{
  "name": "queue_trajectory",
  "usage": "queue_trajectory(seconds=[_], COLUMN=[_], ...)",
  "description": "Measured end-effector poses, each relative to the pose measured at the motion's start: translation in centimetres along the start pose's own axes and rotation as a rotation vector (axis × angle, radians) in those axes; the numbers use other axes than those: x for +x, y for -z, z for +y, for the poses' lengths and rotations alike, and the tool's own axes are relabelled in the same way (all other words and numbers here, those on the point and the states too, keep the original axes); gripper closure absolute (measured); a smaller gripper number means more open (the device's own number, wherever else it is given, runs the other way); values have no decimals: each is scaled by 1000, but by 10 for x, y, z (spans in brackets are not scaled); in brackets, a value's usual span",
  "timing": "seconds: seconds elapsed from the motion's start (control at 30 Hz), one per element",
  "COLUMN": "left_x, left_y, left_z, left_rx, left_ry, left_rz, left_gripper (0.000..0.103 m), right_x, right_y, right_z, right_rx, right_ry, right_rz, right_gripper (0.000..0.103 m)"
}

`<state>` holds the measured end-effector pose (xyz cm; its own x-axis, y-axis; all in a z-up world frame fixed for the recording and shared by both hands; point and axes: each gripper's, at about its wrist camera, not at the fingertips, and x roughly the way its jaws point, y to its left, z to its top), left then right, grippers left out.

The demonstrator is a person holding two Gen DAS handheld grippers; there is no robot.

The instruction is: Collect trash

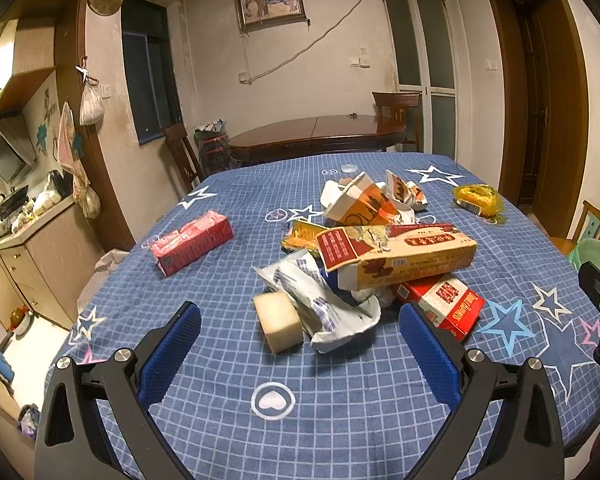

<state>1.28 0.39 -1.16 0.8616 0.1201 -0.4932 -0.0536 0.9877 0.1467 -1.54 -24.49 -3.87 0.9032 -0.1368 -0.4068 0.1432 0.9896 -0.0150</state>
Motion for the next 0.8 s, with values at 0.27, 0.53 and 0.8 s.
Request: queue_trajectory(seconds=[0.27,0.53,0.8], left_x=[-39,-77,-88], left_y=[-48,-84,-95], left_z=[16,17,14], left_rx=[-25,-46,-51], left_ry=[-48,-55,-88], left_rz=[-159,-287,-313], left_gripper=[4,4,4], right_x=[-11,-16,-4], right_y=[-17,-23,-25], right_z=[9,32,45], right_rx=[-51,-151,-176], right_ry=[14,-5,-19], right_rz=[-78,-150,-127], right_gripper=[5,5,5])
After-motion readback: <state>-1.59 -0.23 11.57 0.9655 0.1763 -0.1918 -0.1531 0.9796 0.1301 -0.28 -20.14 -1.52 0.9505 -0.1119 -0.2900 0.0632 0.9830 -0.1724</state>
